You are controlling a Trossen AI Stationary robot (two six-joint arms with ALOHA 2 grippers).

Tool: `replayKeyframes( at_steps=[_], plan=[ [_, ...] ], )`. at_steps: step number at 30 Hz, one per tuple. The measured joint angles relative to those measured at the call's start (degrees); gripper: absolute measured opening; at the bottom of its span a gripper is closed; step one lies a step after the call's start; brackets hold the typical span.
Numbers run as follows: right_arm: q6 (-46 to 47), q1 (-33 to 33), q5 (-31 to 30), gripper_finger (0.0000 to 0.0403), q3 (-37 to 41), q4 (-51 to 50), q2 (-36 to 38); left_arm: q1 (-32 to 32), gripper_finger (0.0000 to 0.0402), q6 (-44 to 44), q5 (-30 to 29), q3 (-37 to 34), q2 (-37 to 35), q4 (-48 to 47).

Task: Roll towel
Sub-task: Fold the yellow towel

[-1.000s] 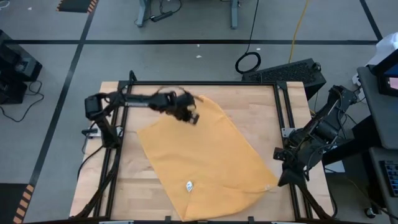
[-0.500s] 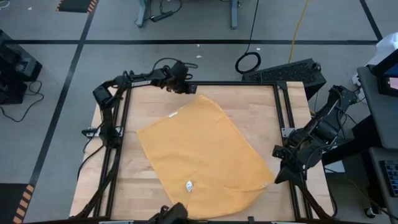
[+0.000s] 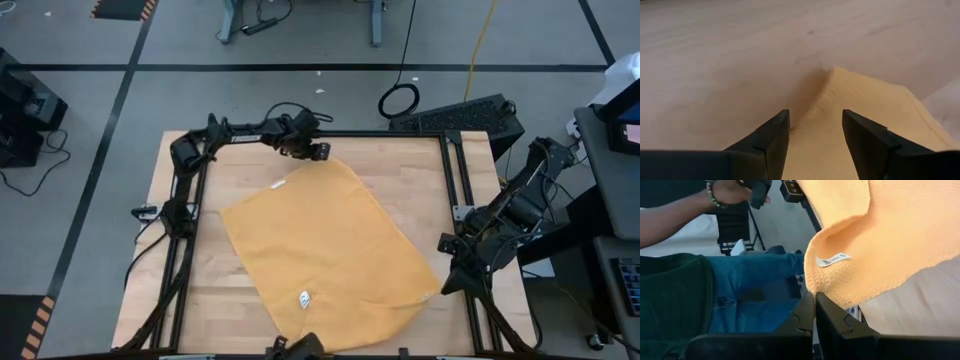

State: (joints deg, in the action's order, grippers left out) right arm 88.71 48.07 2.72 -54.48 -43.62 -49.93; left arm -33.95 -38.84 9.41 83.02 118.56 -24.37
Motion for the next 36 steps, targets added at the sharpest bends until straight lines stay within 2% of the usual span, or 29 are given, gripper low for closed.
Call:
replayKeyframes(
  at_steps=[4, 6, 9, 12, 14, 20, 22, 25, 27, 31, 34, 36],
  plan=[
    [0.01, 0.0, -1.01, 0.0, 0.0, 0.03, 0.0, 1.25, 0.0182, 2.36, -0.98, -0.01, 0.94, 0.8],
    [-0.01, 0.0, -1.33, 0.0, 0.0, 0.01, 0.0, 1.75, 0.0163, 4.83, -0.26, -0.04, 1.05, 3.63],
    [-0.28, 0.0, -1.4, 0.0, 0.0, -0.03, 0.0, 2.54, 0.0106, 9.09, -0.17, 0.13, 1.05, 5.57],
    [-0.3, 0.0, -1.38, 0.0, 0.0, -0.25, 0.0, 2.64, 0.0027, 11.2, 1.56, 0.0, 1.23, 5.21],
    [-0.38, 0.0, -1.4, 0.0, 0.0, -0.32, 0.0, 2.57, 0.0011, 11.71, 1.92, 0.0, 1.17, 5.32],
    [-0.42, 0.0, -1.44, 0.0, 0.0, -0.48, 0.0, 2.74, 0.0003, 16.27, -0.24, 1.34, -1.64, 4.19],
    [-0.43, 0.0, -1.44, 0.0, 0.0, -0.83, 0.0, 3.4, 0.0003, 21.5, -3.2, 2.77, -3.33, 4.42],
    [-0.94, 0.0, -1.46, 0.0, 0.0, -1.59, -0.02, 5.19, 0.0002, 34.42, -9.57, 4.42, -5.33, 4.72],
    [-1.36, 0.0, -1.46, 0.0, 0.0, -1.87, 0.0, 6.06, 0.0002, 40.1, -11.42, 5.09, -5.39, 4.86],
    [-1.52, 0.0, -1.51, 0.0, 0.0, -2.54, 0.0, 5.5, 0.0017, 38.16, -10.13, 4.88, -3.41, -2.25],
    [-1.48, 0.0, -1.79, 0.0, 0.0, -2.56, -0.01, 4.13, 0.0048, 30.29, -9.96, 4.68, -1.89, -10.64],
    [-1.49, 0.0, -3.01, 0.0, 0.0, -2.58, 0.0, 3.31, 0.0075, 28.97, -7.52, 4.68, -1.57, -12.81]
  ],
)
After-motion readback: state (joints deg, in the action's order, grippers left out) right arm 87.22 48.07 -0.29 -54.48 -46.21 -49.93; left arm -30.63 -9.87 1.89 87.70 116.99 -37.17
